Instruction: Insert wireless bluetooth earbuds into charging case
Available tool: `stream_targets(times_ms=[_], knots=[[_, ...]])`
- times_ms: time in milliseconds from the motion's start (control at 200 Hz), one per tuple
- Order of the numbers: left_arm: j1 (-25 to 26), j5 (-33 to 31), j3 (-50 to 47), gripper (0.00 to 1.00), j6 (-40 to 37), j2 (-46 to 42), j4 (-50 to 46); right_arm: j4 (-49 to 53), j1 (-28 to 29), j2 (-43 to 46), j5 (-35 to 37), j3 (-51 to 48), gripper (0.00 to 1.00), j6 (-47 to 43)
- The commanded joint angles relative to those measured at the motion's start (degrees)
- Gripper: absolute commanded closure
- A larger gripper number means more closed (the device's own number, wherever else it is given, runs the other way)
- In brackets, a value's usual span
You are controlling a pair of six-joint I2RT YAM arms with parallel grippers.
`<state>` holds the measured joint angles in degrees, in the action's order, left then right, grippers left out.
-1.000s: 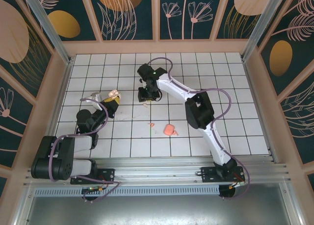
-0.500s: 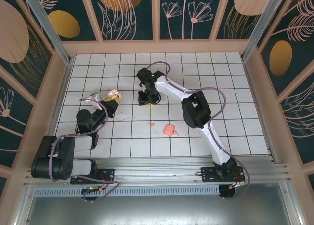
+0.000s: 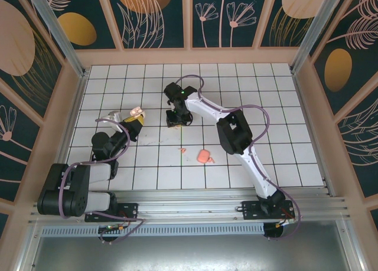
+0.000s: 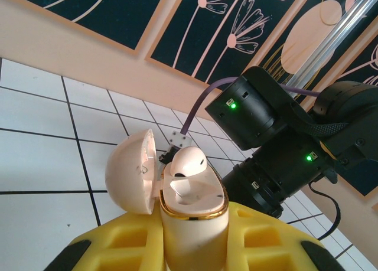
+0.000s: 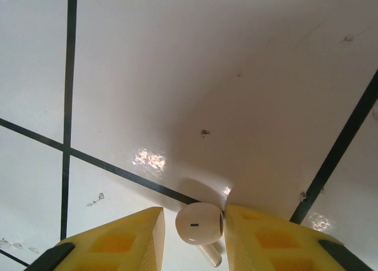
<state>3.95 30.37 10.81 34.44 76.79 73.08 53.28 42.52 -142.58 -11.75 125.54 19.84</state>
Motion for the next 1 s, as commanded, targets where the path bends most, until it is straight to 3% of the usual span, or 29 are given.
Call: stream_targets(times_ms=[0,530,791,996], knots=[[-0.38,0.48,0.09,0.91,0.72,-0.02,2.25,-1.18,0.23,-1.99,2.08,1.99,0.68,-0.68],[-0.37,4.07,0.27,0.91,-2.41,-0.86,0.43,-4.86,0.27,2.56,4.19,-1.16,0.79,0.36],[0.67,6.84,-1.18,0.92,-5.86,-1.7,3.17,-20.14,-0.18,17.22,4.87,-19.13,0.81,6.29],[6.43,6.73,0.52,0.92,-8.75,-0.98,3.85,-35.71,-0.56,34.06,5.68,-38.31,0.82,11.13]])
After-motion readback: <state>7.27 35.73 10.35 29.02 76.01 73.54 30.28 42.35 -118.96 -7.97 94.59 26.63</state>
